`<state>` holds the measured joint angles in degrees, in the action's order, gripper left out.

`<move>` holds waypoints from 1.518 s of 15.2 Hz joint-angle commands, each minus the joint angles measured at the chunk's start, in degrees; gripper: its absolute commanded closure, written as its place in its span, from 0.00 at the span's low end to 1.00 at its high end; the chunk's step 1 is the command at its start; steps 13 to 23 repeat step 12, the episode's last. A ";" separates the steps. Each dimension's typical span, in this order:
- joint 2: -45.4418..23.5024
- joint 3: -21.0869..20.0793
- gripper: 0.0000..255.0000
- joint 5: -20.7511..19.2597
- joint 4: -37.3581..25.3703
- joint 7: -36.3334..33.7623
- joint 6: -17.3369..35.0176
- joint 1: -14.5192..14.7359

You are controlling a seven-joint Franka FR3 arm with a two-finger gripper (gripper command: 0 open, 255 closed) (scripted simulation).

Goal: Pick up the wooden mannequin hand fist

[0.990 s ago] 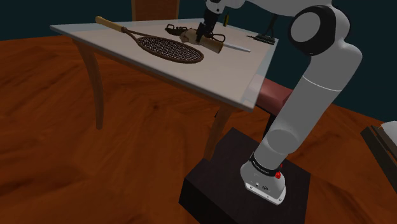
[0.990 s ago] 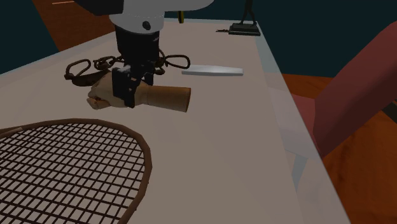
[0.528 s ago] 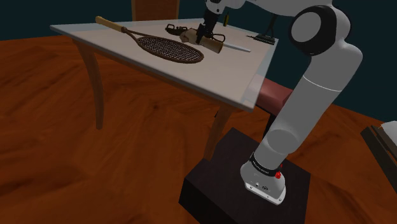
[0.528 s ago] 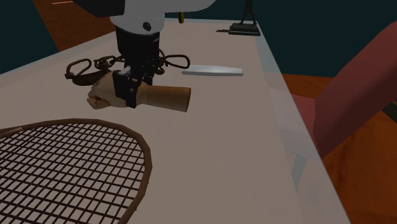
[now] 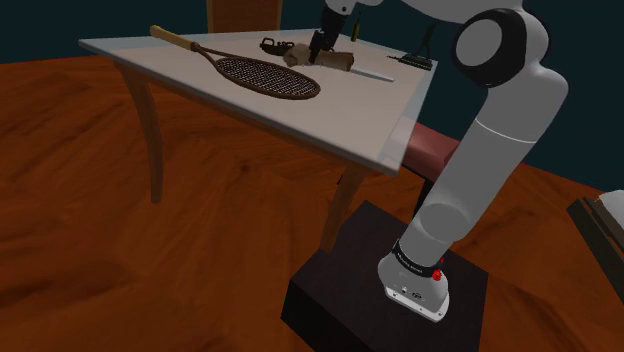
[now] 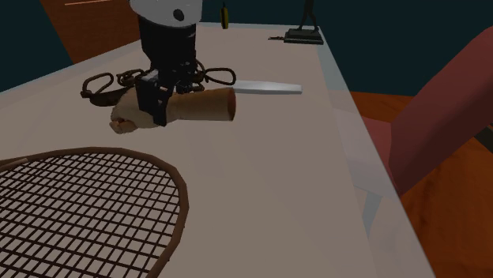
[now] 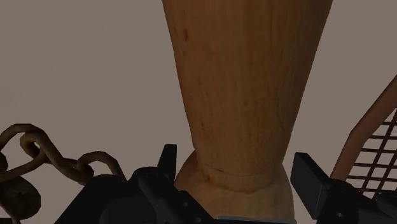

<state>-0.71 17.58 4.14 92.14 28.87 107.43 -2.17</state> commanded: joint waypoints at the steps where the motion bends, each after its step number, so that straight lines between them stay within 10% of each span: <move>1: -0.41 0.08 1.00 0.15 -2.20 0.06 -1.77 -0.09; 23: -3.14 0.43 1.00 1.06 -12.76 0.15 -9.76 -0.58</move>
